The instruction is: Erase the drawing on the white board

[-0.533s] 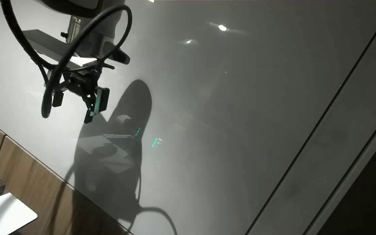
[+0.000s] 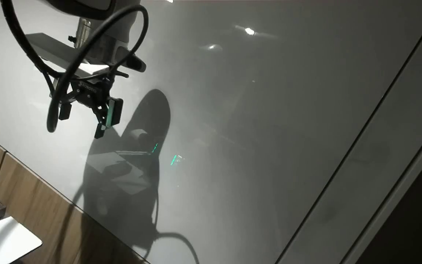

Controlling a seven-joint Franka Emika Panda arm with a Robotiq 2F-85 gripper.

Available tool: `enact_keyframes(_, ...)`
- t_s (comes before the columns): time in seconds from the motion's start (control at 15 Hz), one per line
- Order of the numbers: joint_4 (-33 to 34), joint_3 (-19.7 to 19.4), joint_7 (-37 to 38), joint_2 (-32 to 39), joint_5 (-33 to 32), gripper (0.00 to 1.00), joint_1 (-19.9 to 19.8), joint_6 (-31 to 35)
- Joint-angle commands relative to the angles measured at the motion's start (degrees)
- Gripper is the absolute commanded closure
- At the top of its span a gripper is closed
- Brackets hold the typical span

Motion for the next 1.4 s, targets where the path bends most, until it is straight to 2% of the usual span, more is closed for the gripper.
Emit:
enact_keyframes(0.0, -0.2, 1.0, -0.1, 0.1, 0.3, 0.00, -1.0, 0.4)
enact_keyframes(0.27, -2.6, 2.1, 1.5, -1.6, -0.5, 0.00, -1.2, 1.8)
enact_keyframes(0.87, -16.6, 8.3, 11.3, -7.0, -0.9, 0.00, -0.2, 9.6)
enact_keyframes(1.07, -19.3, 10.0, 12.3, -4.4, -0.2, 0.00, 1.0, 14.7)
enact_keyframes(1.13, -17.6, 10.5, 13.1, -1.4, -0.1, 0.00, 1.3, 15.7)
enact_keyframes(1.33, -18.9, 12.0, 15.2, 2.3, -0.4, 0.00, 1.7, 20.2)
